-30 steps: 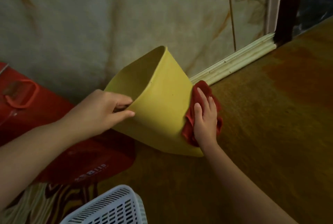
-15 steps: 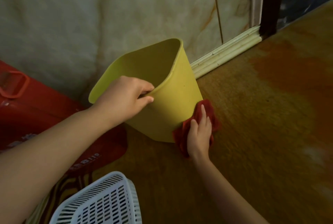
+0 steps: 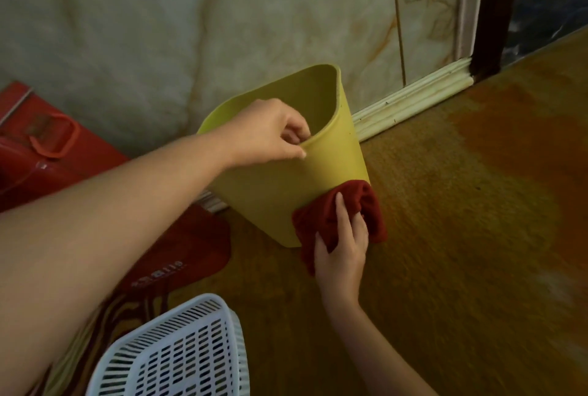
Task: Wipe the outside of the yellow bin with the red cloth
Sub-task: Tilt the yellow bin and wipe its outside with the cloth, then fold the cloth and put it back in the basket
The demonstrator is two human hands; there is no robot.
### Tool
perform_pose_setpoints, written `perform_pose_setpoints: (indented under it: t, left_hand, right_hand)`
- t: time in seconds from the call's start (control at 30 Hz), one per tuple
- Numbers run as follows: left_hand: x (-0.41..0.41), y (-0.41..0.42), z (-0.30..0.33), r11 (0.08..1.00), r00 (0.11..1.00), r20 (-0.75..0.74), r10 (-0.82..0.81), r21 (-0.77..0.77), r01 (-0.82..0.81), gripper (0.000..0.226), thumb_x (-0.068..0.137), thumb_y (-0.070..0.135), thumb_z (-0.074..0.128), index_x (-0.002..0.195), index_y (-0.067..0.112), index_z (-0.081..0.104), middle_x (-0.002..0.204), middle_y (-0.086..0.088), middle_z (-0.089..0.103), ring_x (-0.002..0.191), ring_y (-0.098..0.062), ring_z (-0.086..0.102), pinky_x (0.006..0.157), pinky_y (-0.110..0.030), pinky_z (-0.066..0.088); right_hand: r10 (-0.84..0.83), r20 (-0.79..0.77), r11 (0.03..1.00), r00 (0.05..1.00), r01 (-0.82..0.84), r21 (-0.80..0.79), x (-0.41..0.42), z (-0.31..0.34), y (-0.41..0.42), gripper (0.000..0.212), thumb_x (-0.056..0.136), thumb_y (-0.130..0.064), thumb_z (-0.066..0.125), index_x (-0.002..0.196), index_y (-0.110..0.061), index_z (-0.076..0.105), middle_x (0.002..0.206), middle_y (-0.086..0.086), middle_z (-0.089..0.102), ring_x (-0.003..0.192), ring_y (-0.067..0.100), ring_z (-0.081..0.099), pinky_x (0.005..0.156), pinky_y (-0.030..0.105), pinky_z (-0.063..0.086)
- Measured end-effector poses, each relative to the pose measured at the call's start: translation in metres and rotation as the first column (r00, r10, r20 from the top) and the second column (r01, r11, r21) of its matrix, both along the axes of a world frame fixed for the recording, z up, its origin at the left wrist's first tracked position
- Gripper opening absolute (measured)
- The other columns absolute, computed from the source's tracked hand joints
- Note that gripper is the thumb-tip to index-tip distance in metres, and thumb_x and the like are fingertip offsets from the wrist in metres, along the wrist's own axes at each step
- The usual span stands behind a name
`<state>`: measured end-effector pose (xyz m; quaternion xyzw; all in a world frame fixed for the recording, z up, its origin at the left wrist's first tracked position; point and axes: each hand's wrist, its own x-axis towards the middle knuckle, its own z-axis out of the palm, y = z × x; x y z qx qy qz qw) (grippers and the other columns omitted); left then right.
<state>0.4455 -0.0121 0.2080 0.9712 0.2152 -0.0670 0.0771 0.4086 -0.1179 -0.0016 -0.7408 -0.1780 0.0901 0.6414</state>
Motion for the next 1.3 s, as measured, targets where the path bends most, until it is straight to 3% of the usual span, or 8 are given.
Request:
perform_pose_setpoints:
  t: [0.1,0.2,0.67,0.77,0.9,0.97,1.17,1.3]
  left_hand:
    - [-0.032,0.023,0.009,0.989,0.988,-0.155,-0.014,0.140,0.036,0.018,0.073,0.017,0.068,0.091,0.014,0.071,0.089,0.000,0.073,0.082,-0.012,0.065,0.068,-0.019,0.046]
    - [-0.050,0.030,0.001,0.981,0.999,-0.023,0.028,0.192,-0.023,0.018,0.077,0.018,0.065,0.092,0.011,0.073,0.097,-0.007,0.075,0.089,-0.016,0.065,0.077,-0.025,0.046]
    - [-0.041,0.020,-0.029,0.992,0.966,0.229,0.120,-0.001,-0.123,0.021,0.071,0.021,0.071,0.090,0.011,0.073,0.089,-0.009,0.075,0.075,-0.006,0.061,0.063,-0.012,0.045]
    - [-0.062,0.017,-0.032,0.995,0.964,0.245,0.102,-0.014,-0.102,0.030,0.072,0.022,0.069,0.101,0.015,0.069,0.101,-0.005,0.073,0.086,-0.004,0.060,0.080,-0.017,0.047]
    - [-0.106,0.009,-0.034,0.962,0.849,0.460,0.259,-0.202,-0.183,0.042,0.075,0.020,0.065,0.117,0.018,0.060,0.114,0.004,0.066,0.105,-0.004,0.059,0.095,-0.021,0.044]
    - [-0.141,-0.002,-0.046,0.861,0.721,0.500,0.481,-0.427,-0.278,0.039,0.079,0.015,0.062,0.117,0.017,0.058,0.111,0.004,0.064,0.103,-0.006,0.061,0.091,-0.022,0.048]
    - [-0.209,-0.036,-0.093,0.220,0.630,-0.078,0.773,-0.898,-0.381,0.065,0.080,0.010,0.061,0.137,0.027,0.034,0.131,0.000,0.052,0.107,-0.012,0.056,0.087,-0.026,0.048]
    - [-0.219,-0.046,-0.106,0.216,0.589,-0.056,0.806,-0.899,-0.382,0.052,0.075,0.011,0.068,0.122,0.022,0.051,0.113,0.000,0.064,0.093,-0.010,0.063,0.068,-0.020,0.053]
  right_hand:
    - [0.033,0.004,0.999,0.999,-0.033,-0.010,0.009,-0.001,-0.007,0.077,0.080,-0.009,0.066,0.135,-0.041,0.022,0.145,0.006,0.039,0.136,0.022,0.029,0.111,0.037,0.021]
    - [0.039,-0.030,0.999,0.999,-0.039,0.006,0.016,0.004,-0.007,0.073,0.080,-0.011,0.067,0.138,-0.036,0.030,0.142,0.004,0.044,0.134,0.020,0.034,0.111,0.036,0.025]
    - [0.265,-0.239,0.963,0.934,-0.245,0.111,-0.013,0.019,-0.008,0.072,0.073,-0.017,0.076,0.132,-0.042,0.042,0.126,-0.009,0.055,0.114,0.005,0.052,0.096,0.021,0.044]
    - [0.325,-0.278,0.945,0.904,-0.299,0.134,-0.019,0.022,-0.011,0.072,0.072,-0.017,0.076,0.131,-0.041,0.043,0.122,-0.013,0.052,0.106,-0.001,0.050,0.086,0.013,0.045]
    - [0.379,-0.304,0.925,0.874,-0.365,0.103,-0.027,0.024,-0.020,0.071,0.073,-0.019,0.076,0.134,-0.036,0.043,0.131,-0.006,0.053,0.112,0.006,0.052,0.097,0.035,0.049]
    - [0.402,-0.313,0.915,0.860,-0.393,0.094,-0.030,0.027,-0.024,0.071,0.072,-0.019,0.076,0.134,-0.033,0.044,0.133,-0.002,0.054,0.116,0.010,0.052,0.098,0.038,0.048]
    - [0.552,-0.330,0.834,0.766,-0.518,0.191,-0.047,0.044,-0.022,0.070,0.071,-0.010,0.076,0.133,-0.024,0.047,0.129,0.003,0.058,0.114,0.013,0.057,0.096,0.037,0.049]
    - [0.663,-0.305,0.748,0.684,-0.623,0.230,-0.056,0.056,-0.021,0.067,0.075,-0.003,0.071,0.133,-0.024,0.046,0.121,0.000,0.060,0.104,0.006,0.060,0.088,0.023,0.051]
